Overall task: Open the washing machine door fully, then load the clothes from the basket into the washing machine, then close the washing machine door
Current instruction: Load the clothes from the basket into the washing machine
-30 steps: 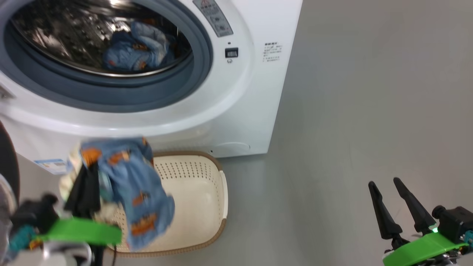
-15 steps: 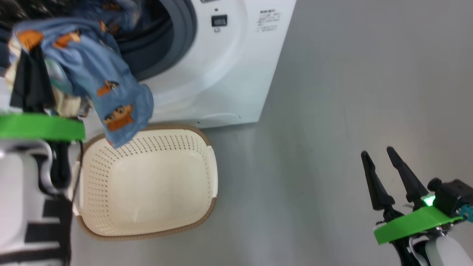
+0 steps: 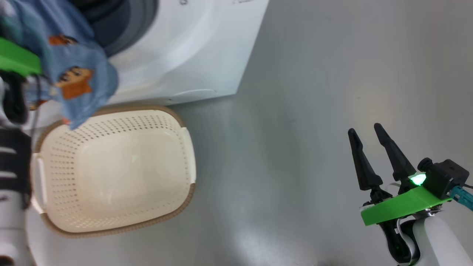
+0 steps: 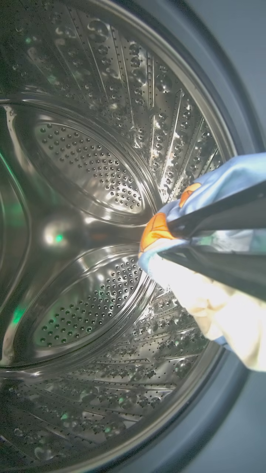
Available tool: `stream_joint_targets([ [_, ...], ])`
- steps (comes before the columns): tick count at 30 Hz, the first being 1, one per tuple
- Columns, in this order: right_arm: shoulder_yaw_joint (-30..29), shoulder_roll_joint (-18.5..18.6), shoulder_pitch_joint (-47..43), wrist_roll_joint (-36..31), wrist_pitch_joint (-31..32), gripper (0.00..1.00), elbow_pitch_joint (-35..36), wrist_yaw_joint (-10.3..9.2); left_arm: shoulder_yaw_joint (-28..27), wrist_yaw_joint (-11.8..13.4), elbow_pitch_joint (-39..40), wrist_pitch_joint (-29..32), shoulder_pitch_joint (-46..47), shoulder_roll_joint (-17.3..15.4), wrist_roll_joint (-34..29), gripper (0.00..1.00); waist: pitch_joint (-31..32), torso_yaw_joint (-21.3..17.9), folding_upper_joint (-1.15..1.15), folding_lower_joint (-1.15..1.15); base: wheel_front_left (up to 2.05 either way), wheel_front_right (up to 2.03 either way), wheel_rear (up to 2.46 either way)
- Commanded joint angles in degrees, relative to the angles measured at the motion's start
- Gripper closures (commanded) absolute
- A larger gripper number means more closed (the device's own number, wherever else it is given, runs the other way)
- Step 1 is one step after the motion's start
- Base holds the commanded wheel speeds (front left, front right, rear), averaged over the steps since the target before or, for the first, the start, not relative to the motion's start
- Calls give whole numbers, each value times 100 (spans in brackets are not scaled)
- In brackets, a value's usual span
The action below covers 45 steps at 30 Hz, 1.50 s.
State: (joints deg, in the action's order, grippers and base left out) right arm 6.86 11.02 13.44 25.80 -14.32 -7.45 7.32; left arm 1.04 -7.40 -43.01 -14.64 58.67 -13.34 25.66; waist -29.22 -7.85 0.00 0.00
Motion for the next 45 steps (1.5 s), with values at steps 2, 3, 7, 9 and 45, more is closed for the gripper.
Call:
stream_joint_targets([
  [2,156,12,29,22,-68,0,144,17,-50,-9,-7,-36,454,-433,-129,100,-259,-234,0,0,0,0,0],
  [3,154,4,42,22,-68,0,148,17,-53,-9,18,-36,582,-467,-189,100,-293,-248,0,0,0,0,0],
  [7,141,-17,79,19,-68,0,159,17,-200,-9,262,-36,884,-515,-370,100,-379,-280,0,0,0,0,0],
  [9,138,-31,105,16,-68,0,161,17,-327,-9,466,-36,993,-512,-526,100,-418,-298,0,0,0,0,0],
  [45,214,36,111,-22,-68,0,144,17,-558,-9,42,-36,-116,-48,-861,0,-266,-18,0,0,0,0,0],
])
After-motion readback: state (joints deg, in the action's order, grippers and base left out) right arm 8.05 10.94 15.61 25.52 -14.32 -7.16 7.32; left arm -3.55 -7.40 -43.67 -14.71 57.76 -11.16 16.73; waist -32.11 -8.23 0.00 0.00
